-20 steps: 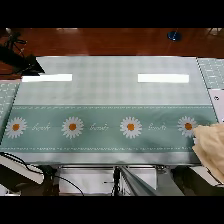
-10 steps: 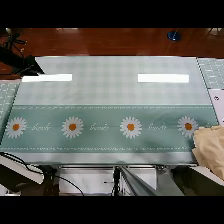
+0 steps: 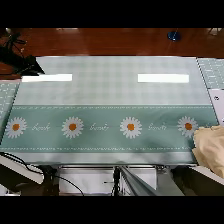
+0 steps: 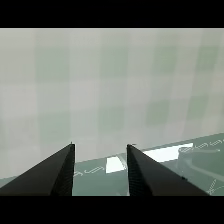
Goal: Fold the shirts.
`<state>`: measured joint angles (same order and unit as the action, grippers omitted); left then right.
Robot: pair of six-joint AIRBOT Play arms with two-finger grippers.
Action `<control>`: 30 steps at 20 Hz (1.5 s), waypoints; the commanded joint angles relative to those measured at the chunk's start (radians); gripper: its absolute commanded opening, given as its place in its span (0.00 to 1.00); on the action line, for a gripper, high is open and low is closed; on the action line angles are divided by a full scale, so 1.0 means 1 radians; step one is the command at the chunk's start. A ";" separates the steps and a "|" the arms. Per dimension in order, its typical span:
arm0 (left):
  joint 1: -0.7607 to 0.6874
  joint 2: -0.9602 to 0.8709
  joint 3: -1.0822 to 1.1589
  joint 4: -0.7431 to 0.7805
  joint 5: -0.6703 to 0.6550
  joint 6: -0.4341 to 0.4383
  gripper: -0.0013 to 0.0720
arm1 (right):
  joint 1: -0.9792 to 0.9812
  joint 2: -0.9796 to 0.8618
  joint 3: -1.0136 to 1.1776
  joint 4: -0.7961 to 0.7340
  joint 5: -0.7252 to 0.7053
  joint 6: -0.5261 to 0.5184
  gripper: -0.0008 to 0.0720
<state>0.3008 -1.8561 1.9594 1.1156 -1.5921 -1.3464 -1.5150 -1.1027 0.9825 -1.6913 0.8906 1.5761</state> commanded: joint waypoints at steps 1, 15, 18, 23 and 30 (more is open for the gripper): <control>-0.018 0.000 0.001 -0.001 0.056 0.021 0.56 | 0.216 -0.055 0.111 1.121 -0.350 -0.765 0.12; -0.428 0.030 0.000 0.332 0.062 0.063 0.45 | 1.723 -0.577 0.558 0.042 0.584 -0.118 0.04; -0.492 0.028 0.000 0.380 0.063 0.032 0.43 | 1.663 -0.576 0.558 0.250 0.703 -0.085 0.05; -0.509 0.006 0.000 0.320 0.067 -0.010 0.96 | 1.598 -0.536 0.561 0.338 0.533 -0.060 0.20; -0.507 0.005 0.000 0.320 0.203 -0.062 0.95 | 1.597 -0.463 0.562 0.309 0.040 -0.097 0.50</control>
<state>-0.2047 -1.8503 1.9591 1.4384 -1.4525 -1.3720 0.0845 -1.5856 1.5433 -1.3804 1.1362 1.4708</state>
